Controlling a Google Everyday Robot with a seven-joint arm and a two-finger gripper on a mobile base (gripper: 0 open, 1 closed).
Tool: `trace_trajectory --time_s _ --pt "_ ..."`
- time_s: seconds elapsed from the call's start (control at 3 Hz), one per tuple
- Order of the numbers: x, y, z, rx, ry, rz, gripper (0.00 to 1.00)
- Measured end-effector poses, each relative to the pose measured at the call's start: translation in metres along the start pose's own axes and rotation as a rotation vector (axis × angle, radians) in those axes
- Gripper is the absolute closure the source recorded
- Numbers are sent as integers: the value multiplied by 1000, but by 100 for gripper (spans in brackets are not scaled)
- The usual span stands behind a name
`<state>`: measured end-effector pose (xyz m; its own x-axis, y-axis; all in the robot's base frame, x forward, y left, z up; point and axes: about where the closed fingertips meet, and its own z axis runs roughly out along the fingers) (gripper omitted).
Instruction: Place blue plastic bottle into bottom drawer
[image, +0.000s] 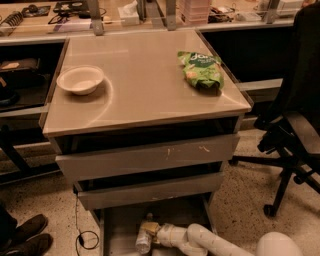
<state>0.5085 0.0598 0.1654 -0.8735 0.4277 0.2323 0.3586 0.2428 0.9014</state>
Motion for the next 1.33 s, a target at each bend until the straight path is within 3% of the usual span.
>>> trace_trajectory --time_s 0.67,1.0,1.33 --pt "0 0 0 0 0 0 12" --pt "0 0 0 0 0 0 0" --pt "0 0 0 0 0 0 0"
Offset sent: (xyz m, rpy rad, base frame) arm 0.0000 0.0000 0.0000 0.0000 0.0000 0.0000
